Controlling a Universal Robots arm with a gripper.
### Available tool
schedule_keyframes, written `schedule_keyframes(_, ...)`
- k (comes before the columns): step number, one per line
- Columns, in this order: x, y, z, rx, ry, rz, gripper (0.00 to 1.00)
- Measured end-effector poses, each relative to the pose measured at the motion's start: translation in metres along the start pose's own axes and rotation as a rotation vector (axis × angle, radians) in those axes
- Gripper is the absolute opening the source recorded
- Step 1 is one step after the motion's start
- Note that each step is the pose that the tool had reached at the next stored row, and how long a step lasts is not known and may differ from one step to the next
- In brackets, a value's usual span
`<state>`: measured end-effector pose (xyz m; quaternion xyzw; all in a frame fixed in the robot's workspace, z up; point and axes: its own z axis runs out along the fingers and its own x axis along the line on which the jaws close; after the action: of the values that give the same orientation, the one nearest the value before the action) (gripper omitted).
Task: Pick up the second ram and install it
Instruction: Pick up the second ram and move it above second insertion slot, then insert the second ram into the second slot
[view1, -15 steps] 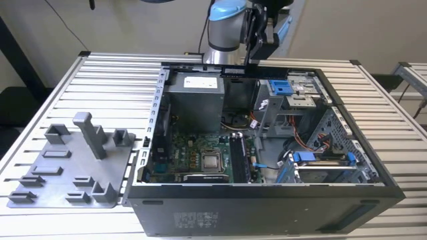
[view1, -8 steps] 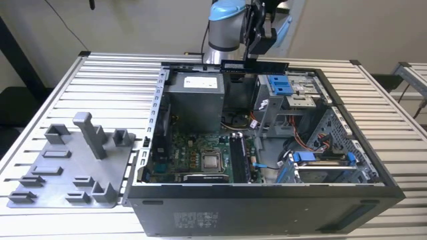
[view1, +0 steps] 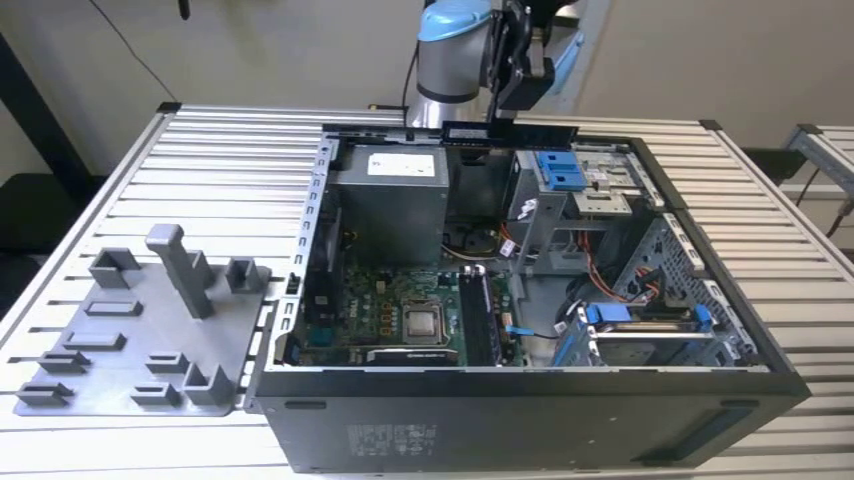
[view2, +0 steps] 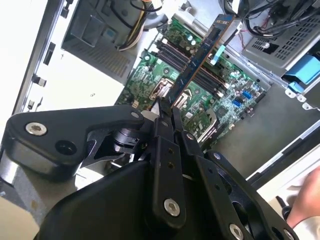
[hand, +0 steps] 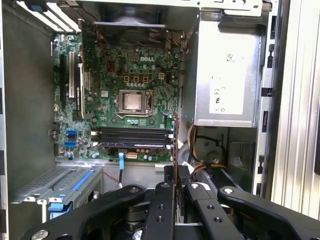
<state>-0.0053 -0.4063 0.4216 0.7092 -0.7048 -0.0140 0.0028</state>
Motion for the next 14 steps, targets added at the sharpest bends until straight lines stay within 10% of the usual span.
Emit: schedule_keyframes(14,0.003,0.0,0.0,0.0,0.0,0.0,0.14)
